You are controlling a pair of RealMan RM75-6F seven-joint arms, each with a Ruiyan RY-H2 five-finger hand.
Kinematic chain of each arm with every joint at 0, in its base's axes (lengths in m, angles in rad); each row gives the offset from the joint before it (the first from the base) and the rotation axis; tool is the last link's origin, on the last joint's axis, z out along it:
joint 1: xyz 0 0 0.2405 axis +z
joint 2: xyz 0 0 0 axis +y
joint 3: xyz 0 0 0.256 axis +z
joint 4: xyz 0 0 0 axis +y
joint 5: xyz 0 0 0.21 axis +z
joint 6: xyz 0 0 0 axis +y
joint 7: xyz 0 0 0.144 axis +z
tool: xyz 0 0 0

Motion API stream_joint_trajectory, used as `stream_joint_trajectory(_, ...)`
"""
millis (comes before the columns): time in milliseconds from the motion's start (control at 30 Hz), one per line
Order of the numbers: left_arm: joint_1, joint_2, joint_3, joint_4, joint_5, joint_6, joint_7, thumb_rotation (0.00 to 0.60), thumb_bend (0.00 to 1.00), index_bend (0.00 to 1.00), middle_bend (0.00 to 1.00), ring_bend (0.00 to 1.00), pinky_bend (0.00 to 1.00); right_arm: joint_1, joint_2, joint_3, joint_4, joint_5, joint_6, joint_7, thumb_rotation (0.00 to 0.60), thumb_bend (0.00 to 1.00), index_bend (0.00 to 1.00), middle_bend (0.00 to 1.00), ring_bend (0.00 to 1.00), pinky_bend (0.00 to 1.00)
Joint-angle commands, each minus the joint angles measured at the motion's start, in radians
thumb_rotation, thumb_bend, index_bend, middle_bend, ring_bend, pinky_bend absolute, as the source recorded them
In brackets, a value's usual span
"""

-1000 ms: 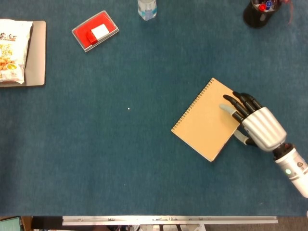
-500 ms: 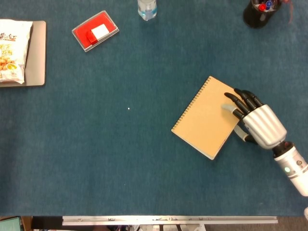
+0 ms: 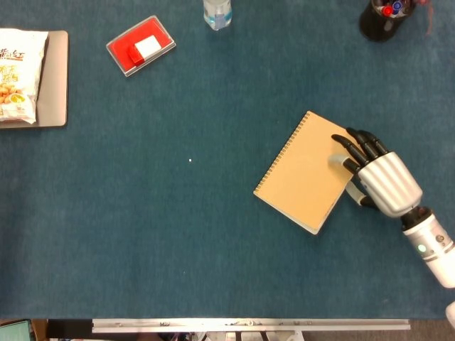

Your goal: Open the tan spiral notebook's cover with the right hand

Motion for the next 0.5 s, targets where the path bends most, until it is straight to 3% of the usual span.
stream_joint_trajectory(33, 0.001, 0.001, 0.0, 0.0, 0.0, 0.001, -0.001, 0.6, 0.22, 0.38, 0.28, 0.26, 0.46, 0.001, -0.001, 0.001, 0.0, 0.001, 0.0, 0.0, 0.6, 0.44, 0.33, 0.15, 0.02, 0.14)
stream_joint_trajectory(133, 0.001, 0.002, -0.001, -0.001, 0.0, 0.002, -0.002, 0.6, 0.22, 0.38, 0.28, 0.26, 0.46, 0.001, -0.001, 0.001, -0.001, 0.003, -0.001, 0.0, 0.6, 0.46, 0.34, 0.15, 0.03, 0.14)
stream_joint_trajectory(500, 0.001, 0.001, -0.001, 0.001, 0.0, 0.001, 0.0, 0.6, 0.22, 0.38, 0.28, 0.26, 0.46, -0.001, 0.004, 0.004, -0.011, 0.005, 0.015, 0.006, 0.6, 0.5, 0.52, 0.18, 0.04, 0.14)
